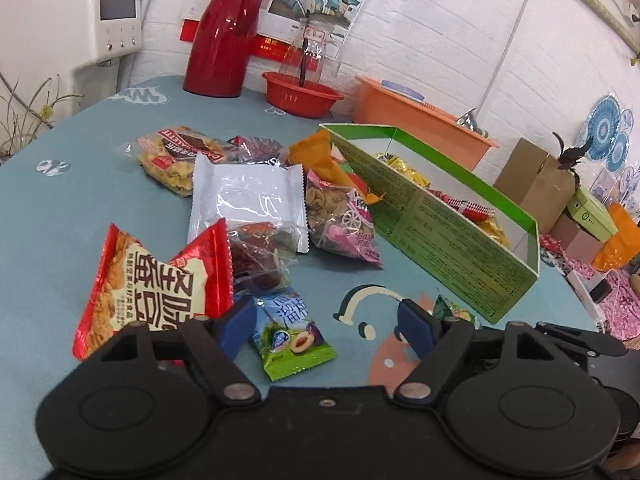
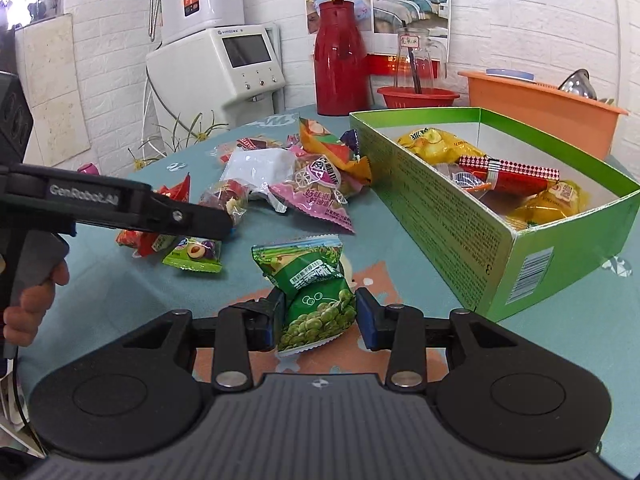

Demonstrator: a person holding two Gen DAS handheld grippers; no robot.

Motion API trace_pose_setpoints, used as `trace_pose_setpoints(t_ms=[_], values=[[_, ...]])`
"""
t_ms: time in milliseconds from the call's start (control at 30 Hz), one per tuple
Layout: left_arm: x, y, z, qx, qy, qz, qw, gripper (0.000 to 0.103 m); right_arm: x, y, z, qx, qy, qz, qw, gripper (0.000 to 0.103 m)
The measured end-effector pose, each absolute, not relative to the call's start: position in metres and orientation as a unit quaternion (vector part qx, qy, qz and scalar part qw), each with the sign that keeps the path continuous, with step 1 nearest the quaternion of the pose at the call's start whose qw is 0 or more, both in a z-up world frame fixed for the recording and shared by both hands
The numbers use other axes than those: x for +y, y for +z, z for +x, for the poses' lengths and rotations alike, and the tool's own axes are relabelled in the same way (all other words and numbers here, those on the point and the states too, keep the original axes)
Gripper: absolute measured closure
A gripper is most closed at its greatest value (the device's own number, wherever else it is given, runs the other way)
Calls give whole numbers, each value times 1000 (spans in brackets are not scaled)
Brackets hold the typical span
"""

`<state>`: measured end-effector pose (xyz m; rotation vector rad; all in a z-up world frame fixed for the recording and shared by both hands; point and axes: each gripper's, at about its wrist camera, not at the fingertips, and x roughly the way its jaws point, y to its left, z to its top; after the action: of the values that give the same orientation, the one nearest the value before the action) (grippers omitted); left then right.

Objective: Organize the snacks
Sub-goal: 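Grasp the blue packet with the left gripper while the right grasps the green pea packet, then drop the blue packet into the box with the left gripper while the right drops the pea packet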

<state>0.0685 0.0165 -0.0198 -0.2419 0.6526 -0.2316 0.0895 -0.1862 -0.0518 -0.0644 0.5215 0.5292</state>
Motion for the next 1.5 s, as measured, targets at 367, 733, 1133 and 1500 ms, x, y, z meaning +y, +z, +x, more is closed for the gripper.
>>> trace_pose_setpoints(t_ms=[367, 733, 1133, 1500], values=[[12, -33, 86, 335, -84, -89, 934, 8, -189, -52, 89, 253, 254, -25, 933, 37], [11, -19, 75, 338, -166, -111, 920, 34, -199, -37, 79, 232, 253, -9, 939, 39], [-26, 66, 100, 242, -276, -143, 919, 34, -239, 31, 89, 113, 185, 8, 976, 39], [-81, 60, 176, 240, -296, -153, 912, 33, -263, 14, 131, 119, 103, -11, 988, 38]])
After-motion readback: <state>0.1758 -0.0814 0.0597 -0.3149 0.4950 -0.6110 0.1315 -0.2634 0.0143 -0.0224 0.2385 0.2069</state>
